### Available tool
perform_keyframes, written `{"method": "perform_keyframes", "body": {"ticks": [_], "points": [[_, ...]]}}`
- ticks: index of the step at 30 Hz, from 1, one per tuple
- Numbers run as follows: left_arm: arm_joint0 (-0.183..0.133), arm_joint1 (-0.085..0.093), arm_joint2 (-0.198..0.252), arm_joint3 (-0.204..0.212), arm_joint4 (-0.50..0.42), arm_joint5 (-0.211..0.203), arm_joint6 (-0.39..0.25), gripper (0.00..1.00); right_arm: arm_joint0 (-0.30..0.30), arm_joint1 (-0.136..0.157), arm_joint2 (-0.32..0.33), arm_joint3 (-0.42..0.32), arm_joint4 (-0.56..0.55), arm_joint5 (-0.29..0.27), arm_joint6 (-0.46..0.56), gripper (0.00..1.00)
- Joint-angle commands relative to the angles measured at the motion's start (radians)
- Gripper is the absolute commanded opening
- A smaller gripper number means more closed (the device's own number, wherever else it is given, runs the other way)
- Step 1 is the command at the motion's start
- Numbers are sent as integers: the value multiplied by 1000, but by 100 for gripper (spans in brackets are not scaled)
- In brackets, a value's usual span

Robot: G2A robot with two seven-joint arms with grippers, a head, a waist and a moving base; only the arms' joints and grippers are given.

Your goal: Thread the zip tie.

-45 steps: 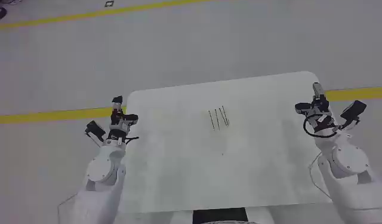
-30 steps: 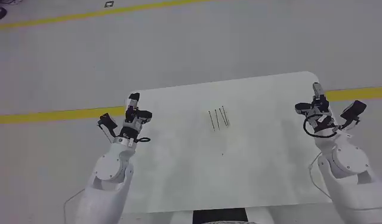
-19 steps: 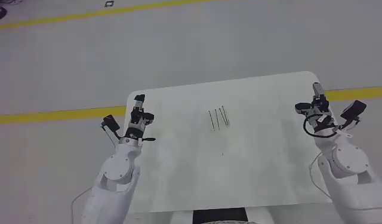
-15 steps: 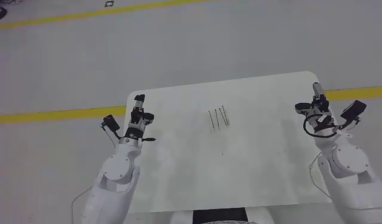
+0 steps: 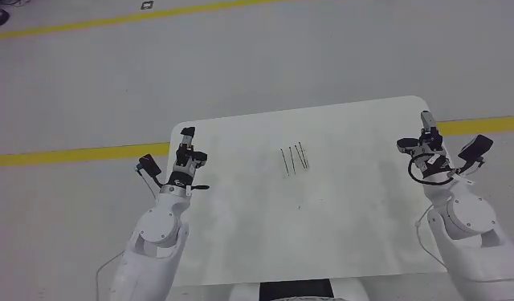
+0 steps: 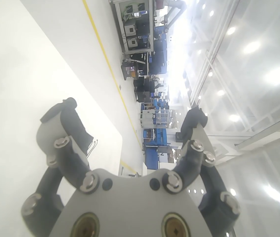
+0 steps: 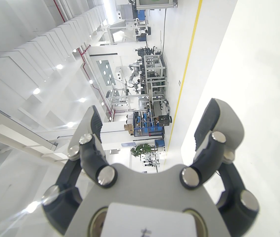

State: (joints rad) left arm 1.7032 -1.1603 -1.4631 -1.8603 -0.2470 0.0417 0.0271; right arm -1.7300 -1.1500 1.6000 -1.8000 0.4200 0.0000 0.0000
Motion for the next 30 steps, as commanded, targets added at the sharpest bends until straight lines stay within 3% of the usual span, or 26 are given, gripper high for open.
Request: {"method": "perform_keyframes", "body": {"ticks": [1,5,10,14,18,30], "points": [[0,0,0,0,0,0,0,100,0,0,0,0,0,0,0,100],[-5,0,8,-12,14,-2,-14,100,0,0,0,0,0,0,0,100],[-71,-2,81,-7,103,34,-71,100,0,0,0,0,0,0,0,100],[-142,-16,186,29,141,71,-76,100,0,0,0,0,0,0,0,100],[-186,-32,293,78,157,99,-65,100,0,0,0,0,0,0,0,100],[-188,-33,298,82,155,100,-63,100,0,0,0,0,0,0,0,100]]}}
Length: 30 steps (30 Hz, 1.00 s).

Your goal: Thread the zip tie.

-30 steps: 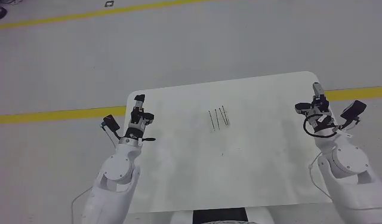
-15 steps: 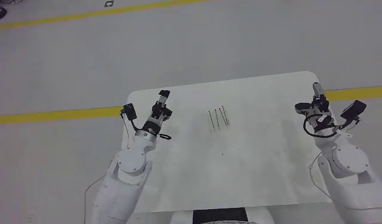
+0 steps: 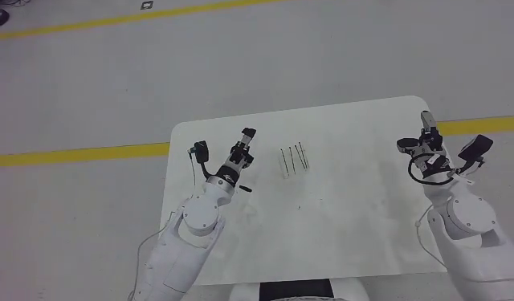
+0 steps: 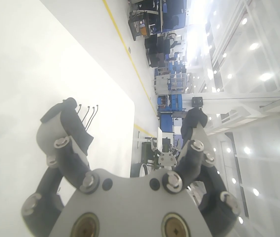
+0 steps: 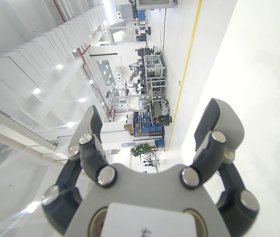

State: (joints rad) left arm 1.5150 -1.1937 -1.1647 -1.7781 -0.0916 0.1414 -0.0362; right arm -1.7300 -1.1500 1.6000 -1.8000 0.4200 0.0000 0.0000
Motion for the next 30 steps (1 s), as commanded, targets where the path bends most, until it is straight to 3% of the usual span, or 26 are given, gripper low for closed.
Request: {"method": "perform_keyframes", "body": {"ticks": [1,7,8,10,16,18,30], "points": [[0,0,0,0,0,0,0,100,0,0,0,0,0,0,0,100],[0,0,0,0,0,0,0,100,0,0,0,0,0,0,0,100],[-11,0,14,-18,27,-3,-18,100,0,0,0,0,0,0,0,100],[-55,-1,64,-23,124,48,-70,100,0,0,0,0,0,0,0,100],[-188,-24,225,-4,251,192,-156,100,0,0,0,0,0,0,0,100],[-222,-32,273,26,288,199,-195,100,0,0,0,0,0,0,0,100],[-226,-33,276,28,288,199,-194,100,0,0,0,0,0,0,0,100]]}}
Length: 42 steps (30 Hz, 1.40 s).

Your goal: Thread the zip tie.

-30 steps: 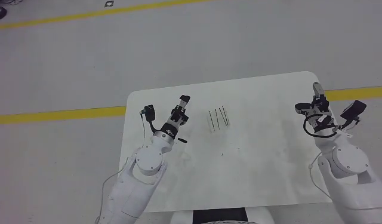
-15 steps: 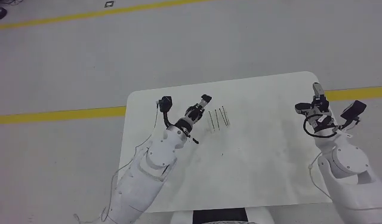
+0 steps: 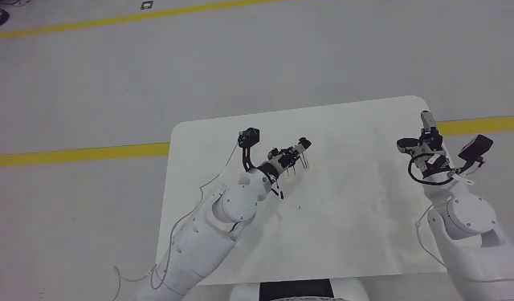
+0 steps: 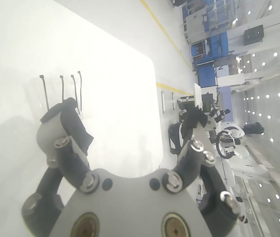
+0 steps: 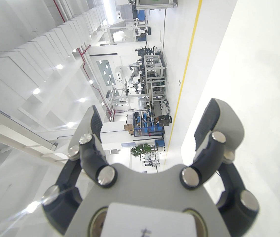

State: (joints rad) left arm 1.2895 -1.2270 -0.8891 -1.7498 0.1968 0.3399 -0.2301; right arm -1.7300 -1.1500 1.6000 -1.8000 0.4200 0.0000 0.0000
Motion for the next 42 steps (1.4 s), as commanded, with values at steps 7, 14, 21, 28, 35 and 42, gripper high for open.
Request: {"method": "perform_keyframes", "body": {"ticks": [7,14,21,28,35,42], "points": [[-47,-5,39,59,239,0,-84,100,0,0,0,0,0,0,0,100],[-101,-73,42,130,502,0,-254,100,0,0,0,0,0,0,0,100],[-101,-73,42,130,502,0,-254,100,0,0,0,0,0,0,0,100],[-105,-74,63,115,522,-2,-288,100,0,0,0,0,0,0,0,100],[-163,-95,95,139,591,0,-455,100,0,0,0,0,0,0,0,100],[-200,-139,109,190,675,0,-600,100,0,0,0,0,0,0,0,100]]}}
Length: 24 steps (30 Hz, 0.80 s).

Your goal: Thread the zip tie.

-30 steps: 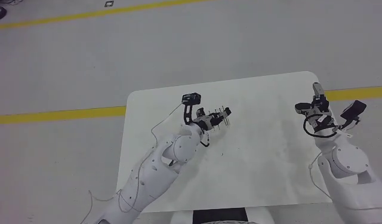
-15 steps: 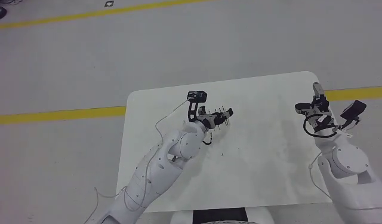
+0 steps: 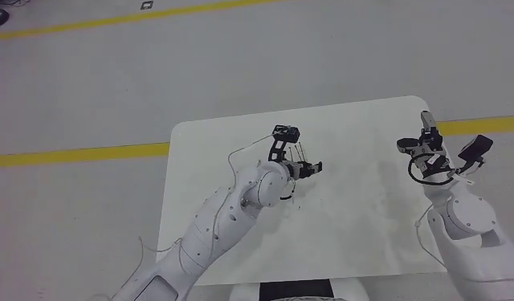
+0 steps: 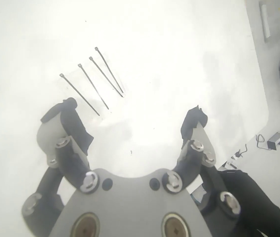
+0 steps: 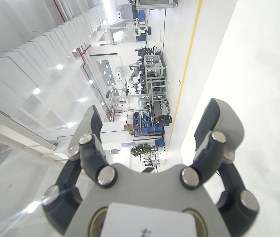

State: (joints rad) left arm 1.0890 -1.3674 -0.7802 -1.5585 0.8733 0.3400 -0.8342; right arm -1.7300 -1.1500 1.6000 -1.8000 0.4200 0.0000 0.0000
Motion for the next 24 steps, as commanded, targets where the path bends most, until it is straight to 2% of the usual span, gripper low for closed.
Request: {"method": "perform_keyframes", "body": {"ticks": [1,7,10,12,18,22,24], "points": [[1,1,0,-1,-1,0,5,100,0,0,0,0,0,0,0,100],[1,1,0,-1,-1,0,5,100,0,0,0,0,0,0,0,100],[4,-1,-5,13,-7,0,24,100,0,0,0,0,0,0,0,100],[-9,-6,-7,32,-15,0,11,100,0,0,0,0,0,0,0,100],[-68,-39,-9,100,-47,0,-39,100,0,0,0,0,0,0,0,100],[-117,-70,-6,181,-38,0,-80,100,0,0,0,0,0,0,0,100],[-134,-88,-10,218,-39,0,-73,100,0,0,0,0,0,0,0,100]]}}
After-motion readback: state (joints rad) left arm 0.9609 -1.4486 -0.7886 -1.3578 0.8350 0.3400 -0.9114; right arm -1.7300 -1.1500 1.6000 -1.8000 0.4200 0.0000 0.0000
